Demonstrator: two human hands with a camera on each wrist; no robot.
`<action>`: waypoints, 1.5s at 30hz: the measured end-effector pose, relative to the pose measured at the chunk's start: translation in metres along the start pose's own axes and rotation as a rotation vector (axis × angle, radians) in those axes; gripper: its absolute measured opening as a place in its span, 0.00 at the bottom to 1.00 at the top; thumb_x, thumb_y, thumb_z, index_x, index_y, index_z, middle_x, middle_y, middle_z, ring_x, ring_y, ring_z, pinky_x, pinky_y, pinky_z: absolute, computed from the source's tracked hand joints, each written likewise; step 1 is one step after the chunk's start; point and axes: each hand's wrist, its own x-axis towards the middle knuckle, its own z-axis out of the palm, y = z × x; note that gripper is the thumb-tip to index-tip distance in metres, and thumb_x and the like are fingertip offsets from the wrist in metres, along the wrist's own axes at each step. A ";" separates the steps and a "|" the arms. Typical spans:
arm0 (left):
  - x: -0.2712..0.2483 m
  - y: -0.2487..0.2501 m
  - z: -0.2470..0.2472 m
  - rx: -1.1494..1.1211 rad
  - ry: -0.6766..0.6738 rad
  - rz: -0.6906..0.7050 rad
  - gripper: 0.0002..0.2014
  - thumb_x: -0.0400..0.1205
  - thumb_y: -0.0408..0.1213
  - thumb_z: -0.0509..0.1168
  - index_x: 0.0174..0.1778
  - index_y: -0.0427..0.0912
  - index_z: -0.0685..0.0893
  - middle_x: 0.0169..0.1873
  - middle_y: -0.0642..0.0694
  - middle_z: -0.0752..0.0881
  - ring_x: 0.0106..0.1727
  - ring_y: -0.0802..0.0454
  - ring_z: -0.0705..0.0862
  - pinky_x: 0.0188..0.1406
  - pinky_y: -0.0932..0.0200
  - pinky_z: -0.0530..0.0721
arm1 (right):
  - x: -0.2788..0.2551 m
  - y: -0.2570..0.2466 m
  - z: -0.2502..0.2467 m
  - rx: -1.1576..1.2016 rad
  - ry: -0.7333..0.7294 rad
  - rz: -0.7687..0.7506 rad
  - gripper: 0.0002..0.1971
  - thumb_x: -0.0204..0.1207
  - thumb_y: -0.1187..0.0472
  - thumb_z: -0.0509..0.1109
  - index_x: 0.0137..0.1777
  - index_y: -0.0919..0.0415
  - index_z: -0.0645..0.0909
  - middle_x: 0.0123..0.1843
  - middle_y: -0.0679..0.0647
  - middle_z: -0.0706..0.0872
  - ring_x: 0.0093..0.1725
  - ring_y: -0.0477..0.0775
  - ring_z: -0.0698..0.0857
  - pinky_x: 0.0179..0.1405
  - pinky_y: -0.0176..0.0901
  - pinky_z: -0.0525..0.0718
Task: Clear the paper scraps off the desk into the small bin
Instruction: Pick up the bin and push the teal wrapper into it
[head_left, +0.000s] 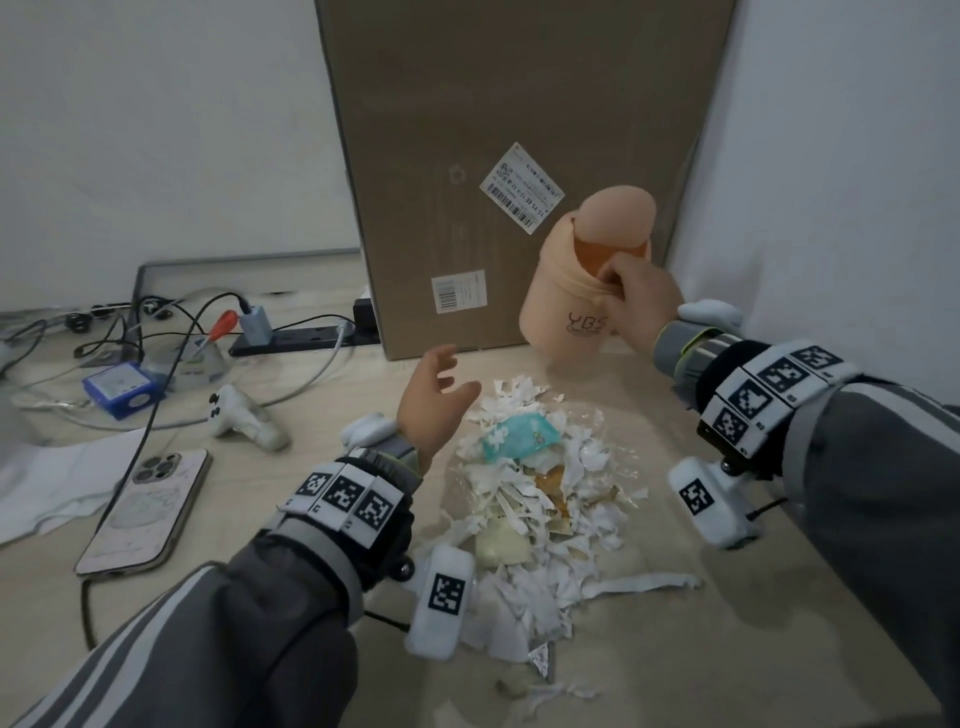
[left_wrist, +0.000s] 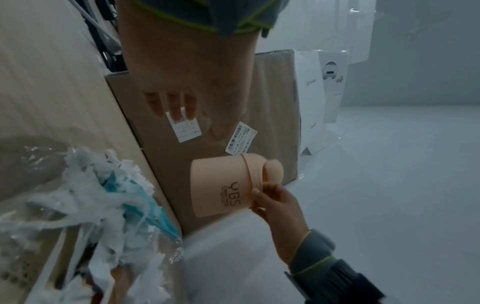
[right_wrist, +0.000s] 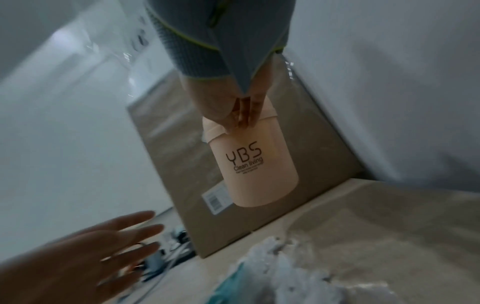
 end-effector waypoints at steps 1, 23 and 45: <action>-0.003 0.002 -0.001 0.015 -0.003 0.014 0.31 0.85 0.33 0.71 0.84 0.46 0.69 0.81 0.46 0.74 0.76 0.47 0.77 0.68 0.53 0.80 | -0.007 -0.010 -0.005 0.031 0.003 -0.034 0.09 0.75 0.65 0.68 0.54 0.58 0.78 0.55 0.58 0.86 0.53 0.61 0.83 0.46 0.44 0.75; -0.103 -0.007 -0.045 -0.064 0.089 0.237 0.76 0.52 0.61 0.81 0.89 0.54 0.38 0.84 0.45 0.66 0.80 0.47 0.73 0.79 0.41 0.77 | -0.148 -0.095 -0.015 0.497 0.044 -0.389 0.12 0.73 0.65 0.71 0.56 0.59 0.81 0.50 0.48 0.81 0.39 0.39 0.79 0.42 0.23 0.76; -0.040 -0.051 -0.044 -0.208 0.140 0.167 0.73 0.59 0.47 0.88 0.89 0.56 0.39 0.78 0.54 0.70 0.71 0.62 0.76 0.70 0.52 0.80 | -0.094 -0.013 0.081 0.264 -0.482 0.059 0.16 0.74 0.55 0.73 0.62 0.45 0.81 0.73 0.51 0.76 0.73 0.54 0.73 0.65 0.43 0.70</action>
